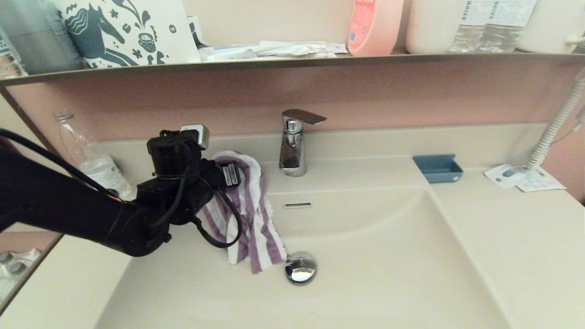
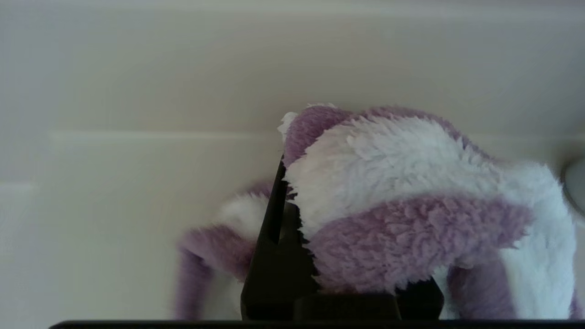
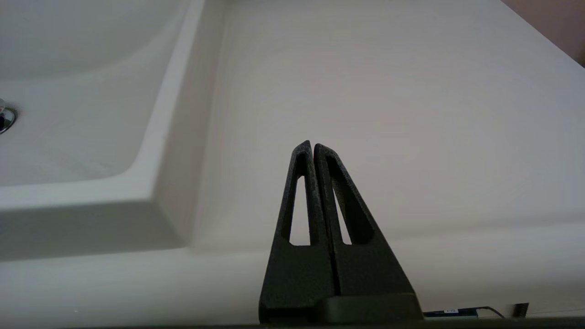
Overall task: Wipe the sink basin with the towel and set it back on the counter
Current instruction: Wipe the sink
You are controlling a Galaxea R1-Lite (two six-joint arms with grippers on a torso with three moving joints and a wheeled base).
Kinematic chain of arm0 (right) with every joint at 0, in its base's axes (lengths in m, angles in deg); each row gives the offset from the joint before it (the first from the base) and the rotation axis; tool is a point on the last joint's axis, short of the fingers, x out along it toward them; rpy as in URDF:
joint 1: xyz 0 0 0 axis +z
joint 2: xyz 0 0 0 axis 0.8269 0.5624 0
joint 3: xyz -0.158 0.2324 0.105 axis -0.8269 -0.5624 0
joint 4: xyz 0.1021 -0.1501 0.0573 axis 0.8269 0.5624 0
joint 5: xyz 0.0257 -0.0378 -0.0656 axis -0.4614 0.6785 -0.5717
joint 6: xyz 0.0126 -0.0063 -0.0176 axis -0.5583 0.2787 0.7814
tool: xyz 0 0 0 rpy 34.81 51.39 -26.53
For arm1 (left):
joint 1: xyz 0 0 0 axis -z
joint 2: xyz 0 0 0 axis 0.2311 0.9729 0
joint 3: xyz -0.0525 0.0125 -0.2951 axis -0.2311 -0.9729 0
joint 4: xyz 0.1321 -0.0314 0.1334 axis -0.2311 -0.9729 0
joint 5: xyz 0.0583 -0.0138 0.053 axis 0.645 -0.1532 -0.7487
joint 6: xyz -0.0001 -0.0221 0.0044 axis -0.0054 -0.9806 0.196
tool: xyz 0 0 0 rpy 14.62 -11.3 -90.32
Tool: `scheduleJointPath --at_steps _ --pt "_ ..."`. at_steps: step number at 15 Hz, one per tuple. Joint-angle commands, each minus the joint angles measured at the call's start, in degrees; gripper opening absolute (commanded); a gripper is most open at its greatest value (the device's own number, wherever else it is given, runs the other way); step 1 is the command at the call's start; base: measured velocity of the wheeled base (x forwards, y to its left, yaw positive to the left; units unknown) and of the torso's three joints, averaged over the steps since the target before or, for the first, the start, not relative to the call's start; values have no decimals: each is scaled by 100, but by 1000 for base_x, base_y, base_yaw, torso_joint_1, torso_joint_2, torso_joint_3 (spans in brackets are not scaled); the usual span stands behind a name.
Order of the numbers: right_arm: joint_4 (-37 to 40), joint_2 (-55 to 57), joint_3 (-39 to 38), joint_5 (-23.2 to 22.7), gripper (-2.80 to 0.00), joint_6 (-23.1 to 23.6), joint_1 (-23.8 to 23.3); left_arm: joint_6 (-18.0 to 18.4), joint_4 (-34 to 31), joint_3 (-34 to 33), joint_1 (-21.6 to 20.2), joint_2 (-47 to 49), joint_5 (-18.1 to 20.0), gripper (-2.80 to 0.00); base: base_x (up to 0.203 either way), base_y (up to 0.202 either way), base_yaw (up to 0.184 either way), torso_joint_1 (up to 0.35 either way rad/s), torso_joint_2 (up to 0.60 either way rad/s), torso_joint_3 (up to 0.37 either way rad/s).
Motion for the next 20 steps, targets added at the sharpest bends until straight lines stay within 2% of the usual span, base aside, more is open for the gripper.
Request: scheduleJointPath --at_steps 1,4,6,11,20 --pt "0 5 0 0 -280 -5 0 2 458 -294 58 505 -83 -280 0 0 0 0 0 0" --pt "0 5 0 0 -280 0 0 3 1174 -450 221 885 -139 -280 0 0 0 0 0 0" --pt "0 5 0 0 -280 0 0 -20 1336 -452 433 981 -300 -280 0 0 0 0 0 0" --pt "0 5 0 0 -280 0 2 -85 1384 -235 1090 1182 -755 -280 0 0 0 0 0 0" --pt "0 5 0 0 -280 0 7 -72 1234 421 1207 1444 -855 -280 0 0 0 0 0 0"
